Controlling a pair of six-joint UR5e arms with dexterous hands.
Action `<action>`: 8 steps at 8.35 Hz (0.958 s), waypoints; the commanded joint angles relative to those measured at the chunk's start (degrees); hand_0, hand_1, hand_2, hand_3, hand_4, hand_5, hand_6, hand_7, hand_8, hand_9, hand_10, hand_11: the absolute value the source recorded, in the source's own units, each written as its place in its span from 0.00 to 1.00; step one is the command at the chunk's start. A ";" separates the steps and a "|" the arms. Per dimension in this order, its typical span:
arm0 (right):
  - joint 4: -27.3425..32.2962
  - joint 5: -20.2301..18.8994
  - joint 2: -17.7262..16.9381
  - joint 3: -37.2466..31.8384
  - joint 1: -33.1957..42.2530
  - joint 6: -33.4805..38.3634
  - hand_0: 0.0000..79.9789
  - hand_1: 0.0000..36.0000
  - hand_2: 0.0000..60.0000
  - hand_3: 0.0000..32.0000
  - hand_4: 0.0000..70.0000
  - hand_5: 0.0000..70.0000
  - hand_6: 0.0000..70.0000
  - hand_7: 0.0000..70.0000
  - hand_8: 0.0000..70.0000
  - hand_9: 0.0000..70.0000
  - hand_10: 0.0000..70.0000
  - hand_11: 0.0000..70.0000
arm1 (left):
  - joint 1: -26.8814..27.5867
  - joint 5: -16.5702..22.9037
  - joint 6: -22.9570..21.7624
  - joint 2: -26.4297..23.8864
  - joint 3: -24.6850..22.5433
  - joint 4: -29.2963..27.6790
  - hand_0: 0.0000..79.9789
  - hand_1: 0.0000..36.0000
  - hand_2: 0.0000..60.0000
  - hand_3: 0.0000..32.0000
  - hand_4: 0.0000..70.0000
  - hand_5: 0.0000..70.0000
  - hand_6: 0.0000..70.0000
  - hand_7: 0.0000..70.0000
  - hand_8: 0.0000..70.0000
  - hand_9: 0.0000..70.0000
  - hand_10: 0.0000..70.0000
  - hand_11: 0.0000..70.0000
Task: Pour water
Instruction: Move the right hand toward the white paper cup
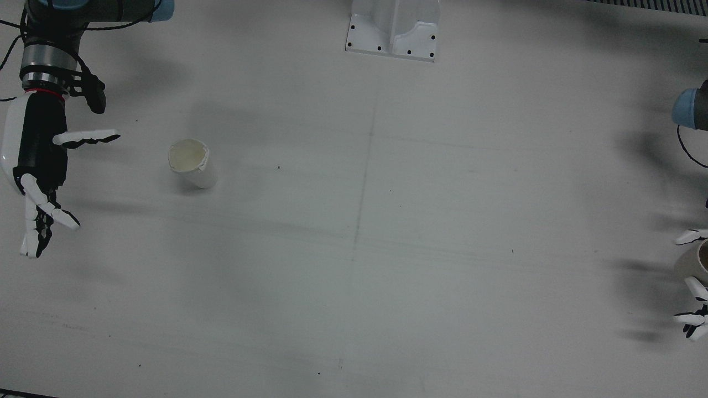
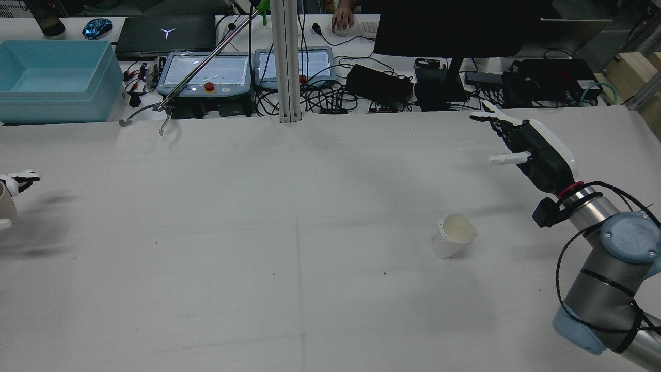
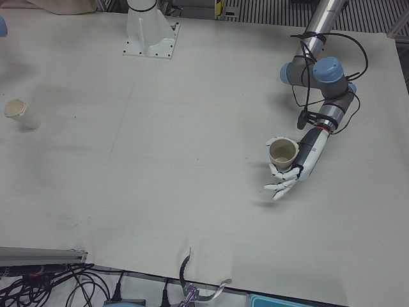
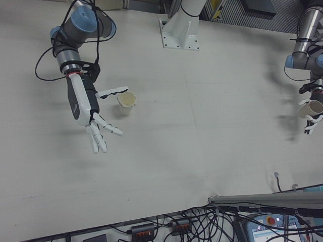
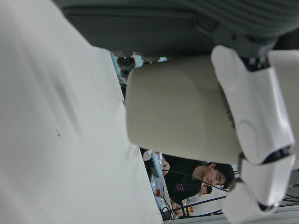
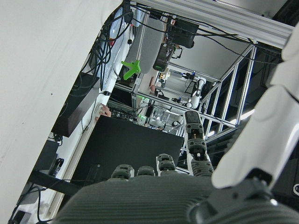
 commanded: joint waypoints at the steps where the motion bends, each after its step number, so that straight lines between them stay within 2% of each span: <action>1: 0.10 9.46 1.82 0.17 -7.73 -2.62 0.57 0.25 0.12 0.00 0.31 0.17 0.08 0.08 0.00 0.00 0.03 0.05 | -0.94 0.05 -0.06 1.08 0.03 -0.18 0.68 0.28 0.00 0.00 0.90 1.00 0.29 0.32 0.11 0.17 0.09 0.14; 2: 0.45 9.56 1.38 0.17 -7.47 -6.29 0.57 0.28 0.13 0.00 0.28 0.15 0.06 0.06 0.00 0.00 0.03 0.06 | -0.94 0.05 -0.06 1.34 -0.05 -0.27 0.68 0.28 0.00 0.00 0.90 1.00 0.29 0.32 0.11 0.16 0.09 0.14; 3: 0.89 9.73 1.20 0.08 -7.47 -9.72 0.58 0.31 0.13 0.00 0.21 0.12 0.04 0.00 0.00 0.00 0.04 0.07 | -1.03 -0.04 -0.06 1.43 -0.14 -0.27 0.67 0.29 0.00 0.00 0.90 1.00 0.29 0.32 0.11 0.16 0.09 0.14; 4: 2.72 9.99 1.38 -0.53 -7.91 -10.45 0.58 0.33 0.13 0.00 0.18 0.11 0.02 0.00 0.00 0.00 0.04 0.08 | -1.03 0.05 -0.06 1.43 -0.23 -0.27 0.68 0.29 0.00 0.00 0.89 1.00 0.29 0.32 0.10 0.16 0.09 0.13; 5: 6.13 11.65 1.20 -0.62 -8.61 -9.85 0.57 0.31 0.11 0.00 0.13 0.08 0.00 0.00 0.00 0.00 0.06 0.10 | -1.20 0.05 -0.06 1.52 -0.14 -0.27 0.69 0.31 0.00 0.00 0.89 1.00 0.28 0.31 0.10 0.16 0.09 0.14; 6: 7.90 12.88 1.12 -0.62 -9.74 -7.67 0.57 0.27 0.10 0.00 0.15 0.08 0.01 0.00 0.00 0.00 0.06 0.10 | -2.16 0.22 0.03 1.61 -0.14 -0.27 0.68 0.30 0.00 0.00 0.90 1.00 0.28 0.31 0.10 0.16 0.09 0.14; 7: 8.27 16.90 1.03 -0.54 -14.54 -1.64 0.57 0.27 0.11 0.00 0.19 0.10 0.03 0.00 0.00 0.00 0.05 0.09 | -2.17 0.31 0.03 1.61 -0.23 -0.10 0.69 0.30 0.00 0.00 0.90 1.00 0.28 0.31 0.10 0.16 0.09 0.14; 8: 8.10 21.12 -1.15 0.25 -18.07 3.72 0.55 0.25 0.11 0.00 0.19 0.10 0.03 0.00 0.00 0.00 0.05 0.09 | -2.26 0.40 0.03 1.52 -0.32 0.08 0.69 0.30 0.00 0.00 0.90 1.00 0.28 0.31 0.10 0.16 0.09 0.14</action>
